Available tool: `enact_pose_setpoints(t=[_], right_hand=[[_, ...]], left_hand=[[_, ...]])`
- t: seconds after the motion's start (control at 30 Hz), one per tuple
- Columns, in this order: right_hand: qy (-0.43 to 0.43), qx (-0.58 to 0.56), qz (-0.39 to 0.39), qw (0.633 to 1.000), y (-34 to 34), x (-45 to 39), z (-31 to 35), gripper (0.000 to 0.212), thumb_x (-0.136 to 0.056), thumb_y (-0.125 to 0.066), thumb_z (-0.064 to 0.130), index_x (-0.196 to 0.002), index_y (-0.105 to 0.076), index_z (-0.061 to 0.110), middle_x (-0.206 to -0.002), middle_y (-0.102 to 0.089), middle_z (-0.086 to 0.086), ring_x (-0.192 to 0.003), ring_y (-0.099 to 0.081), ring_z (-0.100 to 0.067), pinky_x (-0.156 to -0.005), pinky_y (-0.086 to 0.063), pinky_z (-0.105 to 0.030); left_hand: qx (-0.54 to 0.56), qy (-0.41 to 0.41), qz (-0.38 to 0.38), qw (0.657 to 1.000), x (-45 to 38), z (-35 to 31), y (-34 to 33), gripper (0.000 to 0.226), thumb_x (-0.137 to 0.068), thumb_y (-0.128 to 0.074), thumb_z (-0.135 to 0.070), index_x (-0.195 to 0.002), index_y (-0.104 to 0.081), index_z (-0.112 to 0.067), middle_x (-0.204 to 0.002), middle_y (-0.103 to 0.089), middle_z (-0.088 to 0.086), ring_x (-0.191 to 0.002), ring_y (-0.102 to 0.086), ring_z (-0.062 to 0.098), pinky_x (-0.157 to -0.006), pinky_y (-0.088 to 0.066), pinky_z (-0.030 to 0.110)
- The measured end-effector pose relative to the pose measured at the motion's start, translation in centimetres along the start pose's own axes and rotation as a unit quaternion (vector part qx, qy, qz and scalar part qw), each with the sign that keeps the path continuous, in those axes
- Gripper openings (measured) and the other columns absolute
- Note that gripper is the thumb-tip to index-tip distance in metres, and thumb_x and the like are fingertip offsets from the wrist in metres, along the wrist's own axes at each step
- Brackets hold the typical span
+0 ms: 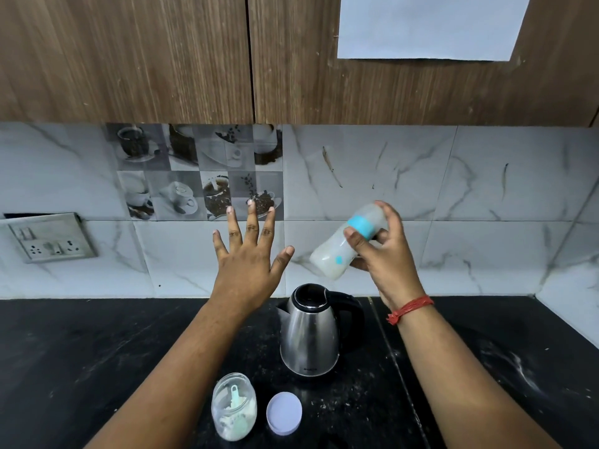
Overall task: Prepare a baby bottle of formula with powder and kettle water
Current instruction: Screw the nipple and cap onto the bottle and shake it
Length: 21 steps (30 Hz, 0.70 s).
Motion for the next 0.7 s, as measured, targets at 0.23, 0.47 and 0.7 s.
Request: enact_pose_setpoints(t=[0.23, 0.47, 0.7], right_hand=[[-0.006, -0.017, -0.024, 1.000, 0.8, -0.3, -0.2, 0.074, -0.076, -0.084, 0.038, -0.138, -0.043, 0.045, -0.125, -0.063, -0.011, -0.103, -0.073, -0.020, -0.074, -0.063, -0.043], [0.002, -0.010, -0.030, 1.000, 0.6, -0.3, 0.3, 0.080, -0.068, -0.085, 0.046, -0.137, -0.043, 0.045, -0.119, -0.064, -0.005, -0.102, -0.072, -0.018, -0.073, -0.063, -0.043], [0.007, -0.004, -0.033, 0.999, 0.7, -0.6, 0.4, 0.078, -0.069, -0.084, 0.044, -0.135, -0.044, 0.045, -0.114, -0.062, -0.001, -0.097, -0.074, -0.015, -0.071, -0.064, -0.040]], left_hand=[[0.012, 0.005, -0.005, 1.000, 0.2, 0.3, 0.5, 0.079, -0.091, 0.004, -0.079, -0.159, 0.022, -0.041, -0.166, 0.034, -0.002, -0.152, 0.035, 0.031, -0.123, 0.007, 0.065], [0.009, 0.003, 0.000, 1.000, 0.2, -0.2, 0.5, 0.082, -0.090, 0.005, -0.079, -0.160, 0.019, -0.038, -0.166, 0.034, -0.002, -0.152, 0.034, 0.031, -0.123, 0.006, 0.065], [0.007, 0.001, 0.000, 1.000, 0.2, -0.4, 0.5, 0.080, -0.092, 0.004, -0.078, -0.159, 0.021, -0.039, -0.166, 0.034, -0.002, -0.151, 0.036, 0.030, -0.123, 0.007, 0.065]])
Point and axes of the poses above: each hand's wrist, its own x-axis away from the middle knuckle, its own y-axis out of the back of the hand, z = x × y, the point moved 5 cm from there along -x, towards the middle knuckle
